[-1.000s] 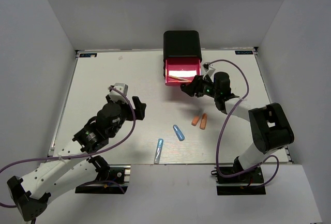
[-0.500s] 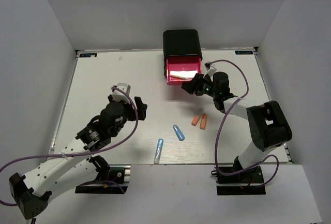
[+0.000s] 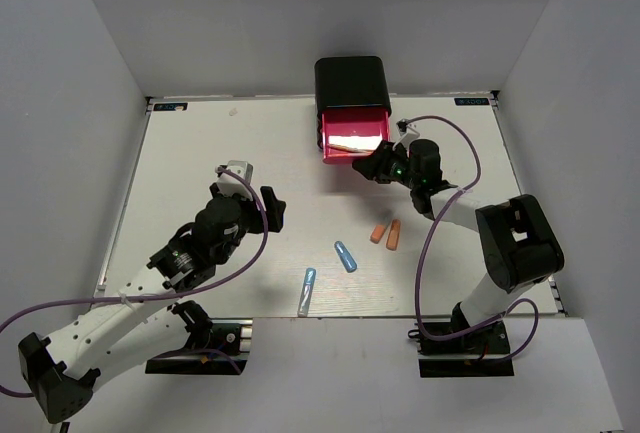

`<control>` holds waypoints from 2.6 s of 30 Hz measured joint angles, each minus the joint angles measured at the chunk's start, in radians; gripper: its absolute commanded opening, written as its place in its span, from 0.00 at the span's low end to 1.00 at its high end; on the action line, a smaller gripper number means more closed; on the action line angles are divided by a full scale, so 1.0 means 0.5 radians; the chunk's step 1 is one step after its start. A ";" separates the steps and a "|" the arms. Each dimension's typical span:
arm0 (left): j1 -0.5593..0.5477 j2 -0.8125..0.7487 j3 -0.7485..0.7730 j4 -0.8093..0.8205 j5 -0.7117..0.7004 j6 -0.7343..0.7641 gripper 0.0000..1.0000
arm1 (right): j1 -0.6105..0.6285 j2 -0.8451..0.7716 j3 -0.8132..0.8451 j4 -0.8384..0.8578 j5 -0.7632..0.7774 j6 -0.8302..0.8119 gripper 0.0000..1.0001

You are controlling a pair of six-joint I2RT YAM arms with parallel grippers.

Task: Sort the stationery into containers
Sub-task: Close the drawer, then open the drawer

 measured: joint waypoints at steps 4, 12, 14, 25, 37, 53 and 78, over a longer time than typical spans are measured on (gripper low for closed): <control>0.000 0.000 0.000 0.005 0.006 -0.003 0.92 | 0.006 0.000 0.000 0.005 0.011 0.001 0.26; 0.000 0.000 -0.001 0.019 0.027 -0.013 0.92 | 0.016 -0.001 0.057 -0.011 0.067 -0.022 0.24; 0.000 0.005 -0.001 0.032 0.029 -0.016 0.92 | 0.016 -0.001 0.082 -0.011 0.092 -0.024 0.24; 0.000 0.018 -0.002 0.043 0.030 -0.018 0.92 | 0.001 0.024 0.294 -0.126 0.176 -0.048 0.26; 0.000 0.005 -0.002 0.033 0.029 -0.018 0.92 | -0.014 0.397 0.739 -0.189 0.217 -0.092 0.27; 0.000 -0.009 -0.002 0.022 0.029 -0.034 0.92 | -0.024 0.632 1.035 -0.220 0.239 -0.130 0.38; 0.000 0.185 -0.014 0.216 0.130 -0.037 0.99 | -0.113 0.029 0.552 -0.414 -0.399 -0.678 0.35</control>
